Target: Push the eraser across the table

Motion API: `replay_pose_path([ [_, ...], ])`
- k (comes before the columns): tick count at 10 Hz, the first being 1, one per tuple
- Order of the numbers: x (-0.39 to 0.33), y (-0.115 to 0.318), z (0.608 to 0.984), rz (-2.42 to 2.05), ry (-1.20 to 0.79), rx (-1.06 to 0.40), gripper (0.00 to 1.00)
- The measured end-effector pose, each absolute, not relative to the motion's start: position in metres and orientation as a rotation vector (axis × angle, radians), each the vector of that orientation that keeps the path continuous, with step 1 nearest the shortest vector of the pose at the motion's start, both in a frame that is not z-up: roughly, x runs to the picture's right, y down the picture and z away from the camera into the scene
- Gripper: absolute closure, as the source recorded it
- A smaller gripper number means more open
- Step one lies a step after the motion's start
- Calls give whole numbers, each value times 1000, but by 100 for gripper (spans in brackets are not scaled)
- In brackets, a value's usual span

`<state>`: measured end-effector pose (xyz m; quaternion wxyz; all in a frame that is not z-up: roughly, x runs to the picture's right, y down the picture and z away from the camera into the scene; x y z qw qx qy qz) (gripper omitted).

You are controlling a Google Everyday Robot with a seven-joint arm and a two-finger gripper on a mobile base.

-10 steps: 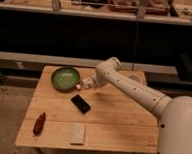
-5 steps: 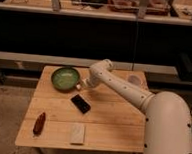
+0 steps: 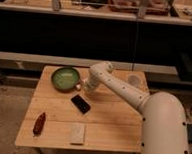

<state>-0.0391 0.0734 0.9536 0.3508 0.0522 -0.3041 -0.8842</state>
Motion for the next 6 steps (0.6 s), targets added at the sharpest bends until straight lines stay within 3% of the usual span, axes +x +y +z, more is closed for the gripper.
replay_pose_path([
  [6,-53,100,935,-2393,-872,132,100],
])
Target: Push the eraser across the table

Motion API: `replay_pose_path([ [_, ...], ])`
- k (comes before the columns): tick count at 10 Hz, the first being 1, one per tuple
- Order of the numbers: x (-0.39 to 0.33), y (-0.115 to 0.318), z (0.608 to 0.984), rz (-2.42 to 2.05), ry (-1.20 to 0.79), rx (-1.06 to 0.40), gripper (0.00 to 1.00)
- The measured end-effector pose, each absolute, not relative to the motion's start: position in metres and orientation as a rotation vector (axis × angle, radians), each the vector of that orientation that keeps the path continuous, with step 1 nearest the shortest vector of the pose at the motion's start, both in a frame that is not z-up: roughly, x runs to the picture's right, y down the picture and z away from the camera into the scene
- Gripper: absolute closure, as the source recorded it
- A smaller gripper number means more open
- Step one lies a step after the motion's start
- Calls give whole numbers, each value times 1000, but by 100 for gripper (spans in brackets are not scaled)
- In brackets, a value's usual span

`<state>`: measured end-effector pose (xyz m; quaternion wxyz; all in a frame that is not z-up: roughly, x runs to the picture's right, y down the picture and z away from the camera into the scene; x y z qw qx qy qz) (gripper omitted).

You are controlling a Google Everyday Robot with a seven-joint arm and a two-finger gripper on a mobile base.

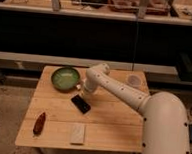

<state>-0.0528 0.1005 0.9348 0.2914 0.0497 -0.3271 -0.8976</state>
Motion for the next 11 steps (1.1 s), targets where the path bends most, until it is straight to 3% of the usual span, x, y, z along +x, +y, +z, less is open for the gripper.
replay_pose_path([
  [11,-88,142,896,-2526,-1030,152,100],
])
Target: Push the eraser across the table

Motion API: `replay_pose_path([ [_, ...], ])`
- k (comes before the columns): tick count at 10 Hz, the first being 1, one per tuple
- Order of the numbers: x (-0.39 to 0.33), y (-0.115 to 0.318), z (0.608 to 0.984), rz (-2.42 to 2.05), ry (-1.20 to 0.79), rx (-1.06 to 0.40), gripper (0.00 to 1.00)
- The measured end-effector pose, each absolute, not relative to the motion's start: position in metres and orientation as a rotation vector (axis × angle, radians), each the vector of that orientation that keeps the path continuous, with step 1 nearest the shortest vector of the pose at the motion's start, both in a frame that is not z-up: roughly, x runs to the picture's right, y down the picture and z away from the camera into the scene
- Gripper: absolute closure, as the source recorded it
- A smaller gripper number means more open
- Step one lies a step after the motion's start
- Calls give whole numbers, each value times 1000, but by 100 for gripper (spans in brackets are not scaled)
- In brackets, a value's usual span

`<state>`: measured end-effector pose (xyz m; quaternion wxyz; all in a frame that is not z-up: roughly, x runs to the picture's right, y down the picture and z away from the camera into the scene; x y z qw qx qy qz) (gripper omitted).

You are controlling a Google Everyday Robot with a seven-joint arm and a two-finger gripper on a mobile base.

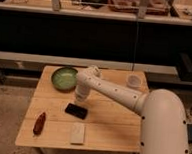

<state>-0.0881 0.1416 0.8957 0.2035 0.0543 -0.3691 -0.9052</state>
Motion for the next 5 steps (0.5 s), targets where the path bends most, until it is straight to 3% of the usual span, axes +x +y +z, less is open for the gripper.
replay_pose_path([
  [5,-92,156,878,-2545,-1077,172,100],
])
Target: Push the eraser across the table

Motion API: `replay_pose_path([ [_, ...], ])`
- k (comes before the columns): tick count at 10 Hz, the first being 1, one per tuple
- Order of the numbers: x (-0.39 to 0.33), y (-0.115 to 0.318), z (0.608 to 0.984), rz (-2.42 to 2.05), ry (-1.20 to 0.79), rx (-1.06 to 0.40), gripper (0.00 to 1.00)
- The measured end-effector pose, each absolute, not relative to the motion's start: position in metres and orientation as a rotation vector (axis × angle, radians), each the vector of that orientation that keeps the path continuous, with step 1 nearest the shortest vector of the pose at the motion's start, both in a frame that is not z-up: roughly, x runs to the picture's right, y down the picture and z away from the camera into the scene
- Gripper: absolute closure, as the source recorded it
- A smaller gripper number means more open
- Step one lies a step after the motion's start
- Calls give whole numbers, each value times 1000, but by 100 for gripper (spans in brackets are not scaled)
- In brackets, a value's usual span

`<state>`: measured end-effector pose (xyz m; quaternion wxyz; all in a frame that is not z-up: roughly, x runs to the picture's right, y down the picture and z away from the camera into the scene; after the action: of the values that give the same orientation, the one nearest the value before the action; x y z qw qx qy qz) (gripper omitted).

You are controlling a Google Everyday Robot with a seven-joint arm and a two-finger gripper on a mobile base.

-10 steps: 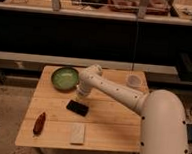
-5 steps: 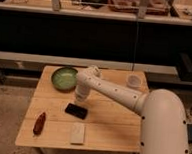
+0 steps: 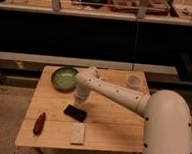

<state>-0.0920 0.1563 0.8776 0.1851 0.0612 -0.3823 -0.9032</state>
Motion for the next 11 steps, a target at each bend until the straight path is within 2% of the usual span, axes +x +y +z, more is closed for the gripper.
replay_pose_path([
  [11,-103,200,852,-2578,-1272,214,100],
])
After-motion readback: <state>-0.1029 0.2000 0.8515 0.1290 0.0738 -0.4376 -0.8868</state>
